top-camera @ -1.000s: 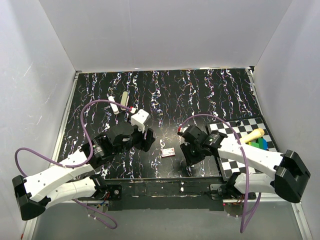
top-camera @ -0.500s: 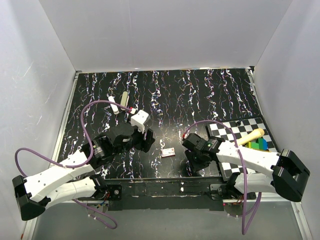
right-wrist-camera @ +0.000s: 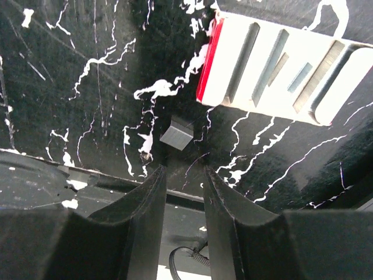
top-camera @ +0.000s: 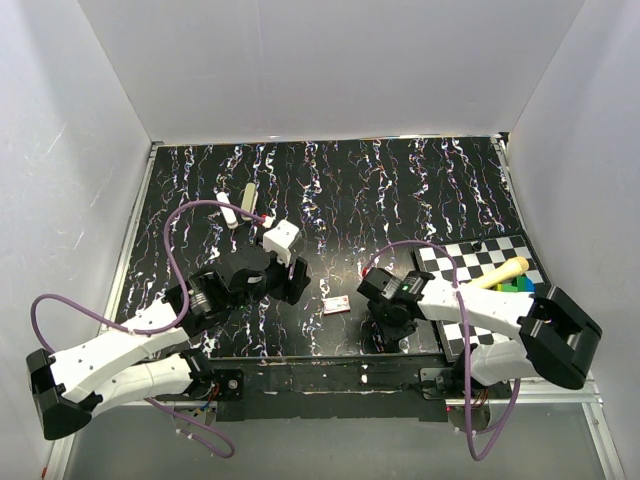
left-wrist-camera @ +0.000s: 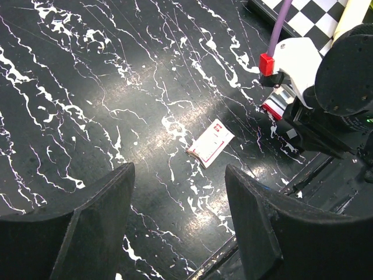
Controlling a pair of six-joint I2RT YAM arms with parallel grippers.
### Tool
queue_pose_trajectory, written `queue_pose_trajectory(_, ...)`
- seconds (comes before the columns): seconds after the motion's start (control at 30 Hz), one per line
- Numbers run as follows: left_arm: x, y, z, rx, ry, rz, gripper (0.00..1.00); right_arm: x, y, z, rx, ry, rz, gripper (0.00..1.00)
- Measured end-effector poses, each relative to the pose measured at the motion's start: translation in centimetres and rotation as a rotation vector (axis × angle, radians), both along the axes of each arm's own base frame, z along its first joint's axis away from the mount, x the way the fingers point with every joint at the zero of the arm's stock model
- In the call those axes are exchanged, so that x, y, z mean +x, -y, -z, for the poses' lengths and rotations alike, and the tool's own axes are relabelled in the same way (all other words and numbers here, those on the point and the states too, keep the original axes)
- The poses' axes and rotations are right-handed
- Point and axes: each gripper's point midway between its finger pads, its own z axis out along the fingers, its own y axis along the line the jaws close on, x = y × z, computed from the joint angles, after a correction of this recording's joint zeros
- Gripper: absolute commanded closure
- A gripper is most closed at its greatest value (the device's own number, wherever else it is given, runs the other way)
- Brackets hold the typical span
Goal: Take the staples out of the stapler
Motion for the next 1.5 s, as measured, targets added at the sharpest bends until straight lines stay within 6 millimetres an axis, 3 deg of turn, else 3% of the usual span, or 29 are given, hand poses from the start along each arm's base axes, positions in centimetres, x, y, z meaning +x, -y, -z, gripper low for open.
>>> queue_pose_trajectory(1.0,0.2,0.2,0.7,0.023,-0.013,-0.003,0.37,3.1,-1.6,0.5,-0.029,0.037,0.003,0.59)
queue_pose_trajectory(1.5,0.2,0.2,0.7,0.023,-0.013,-0.003,0.37,3.1,-1.9,0.6,-0.013,0.026,-0.010,0.60)
